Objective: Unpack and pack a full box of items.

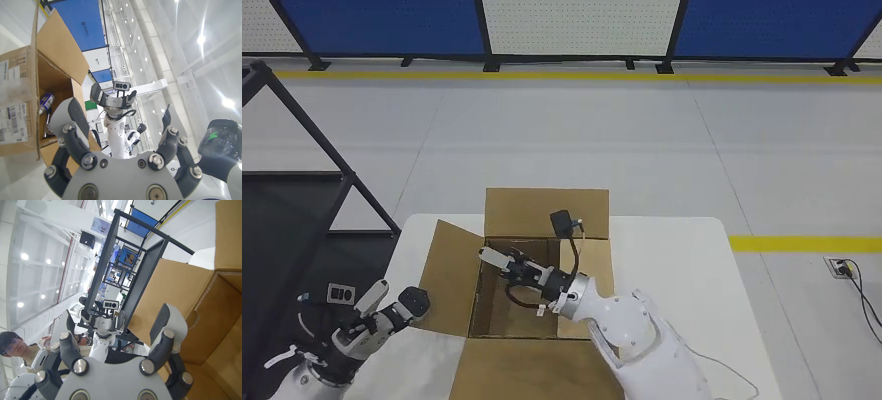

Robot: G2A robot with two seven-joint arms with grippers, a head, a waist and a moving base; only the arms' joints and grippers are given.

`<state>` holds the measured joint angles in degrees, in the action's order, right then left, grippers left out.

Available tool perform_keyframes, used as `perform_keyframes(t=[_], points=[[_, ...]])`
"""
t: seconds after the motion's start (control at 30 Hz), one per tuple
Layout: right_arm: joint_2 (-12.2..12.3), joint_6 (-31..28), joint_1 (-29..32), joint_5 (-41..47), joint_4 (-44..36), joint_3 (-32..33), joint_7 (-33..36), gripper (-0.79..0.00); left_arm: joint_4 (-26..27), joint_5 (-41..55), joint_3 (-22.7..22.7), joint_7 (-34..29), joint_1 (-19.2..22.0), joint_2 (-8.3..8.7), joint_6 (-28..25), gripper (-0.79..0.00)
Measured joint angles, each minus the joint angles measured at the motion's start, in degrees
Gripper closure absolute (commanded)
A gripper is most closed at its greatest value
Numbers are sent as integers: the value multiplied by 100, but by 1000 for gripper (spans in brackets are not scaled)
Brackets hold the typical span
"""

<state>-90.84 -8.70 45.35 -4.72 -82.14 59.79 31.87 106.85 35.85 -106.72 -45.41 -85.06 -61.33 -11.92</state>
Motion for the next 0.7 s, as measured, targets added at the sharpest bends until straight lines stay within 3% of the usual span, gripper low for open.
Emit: perform_keyframes(t=[0.33, 0.47, 0.7], points=[[305, -192, 1337, -206, -1229, 1018, 163, -785, 523, -914, 503, 147, 568, 60, 980, -785], [406, -336, 1830, -221, -1701, 1392, 206, -785, 405, -1051, 936, -227, 1169, 103, 1741, -785], [537, -826, 2647, -30, -2346, 2002, 45, -785, -175, -1505, 2123, -799, 2306, 97, 2397, -785]])
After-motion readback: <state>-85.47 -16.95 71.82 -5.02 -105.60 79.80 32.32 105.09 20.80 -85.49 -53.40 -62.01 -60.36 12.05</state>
